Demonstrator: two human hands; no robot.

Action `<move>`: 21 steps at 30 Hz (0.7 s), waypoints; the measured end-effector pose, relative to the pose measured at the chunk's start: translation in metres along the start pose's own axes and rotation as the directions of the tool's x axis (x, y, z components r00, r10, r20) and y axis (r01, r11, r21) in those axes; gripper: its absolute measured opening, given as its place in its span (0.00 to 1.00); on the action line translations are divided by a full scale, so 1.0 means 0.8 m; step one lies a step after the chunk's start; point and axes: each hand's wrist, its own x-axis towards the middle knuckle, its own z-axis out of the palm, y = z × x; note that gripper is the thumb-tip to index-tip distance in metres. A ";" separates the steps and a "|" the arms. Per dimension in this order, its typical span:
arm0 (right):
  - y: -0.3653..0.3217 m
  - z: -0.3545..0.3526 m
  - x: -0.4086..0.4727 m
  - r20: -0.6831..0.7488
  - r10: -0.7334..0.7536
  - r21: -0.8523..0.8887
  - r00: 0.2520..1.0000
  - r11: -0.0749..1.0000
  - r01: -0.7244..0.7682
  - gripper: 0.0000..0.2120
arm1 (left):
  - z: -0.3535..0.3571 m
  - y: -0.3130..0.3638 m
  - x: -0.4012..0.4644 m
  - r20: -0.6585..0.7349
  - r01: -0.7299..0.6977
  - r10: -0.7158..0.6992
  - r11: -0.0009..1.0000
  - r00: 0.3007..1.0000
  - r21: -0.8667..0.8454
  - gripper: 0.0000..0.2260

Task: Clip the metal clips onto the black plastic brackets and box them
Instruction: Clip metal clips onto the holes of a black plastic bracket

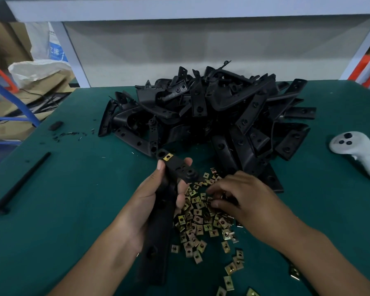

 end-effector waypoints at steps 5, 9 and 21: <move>0.000 0.003 0.000 0.007 0.022 0.026 1.000 0.999 -0.022 0.14 | -0.005 -0.003 0.000 0.018 -0.124 0.123 0.991 0.992 0.049 0.28; -0.007 0.000 0.000 -0.049 0.064 0.142 0.997 0.988 -0.057 0.12 | 0.000 -0.003 0.001 -0.003 -0.158 0.160 0.979 0.987 0.131 0.25; -0.028 -0.028 0.011 0.234 0.330 0.966 0.914 0.026 -0.257 0.10 | 0.019 -0.007 -0.005 0.034 -0.187 0.187 0.922 0.982 0.339 0.22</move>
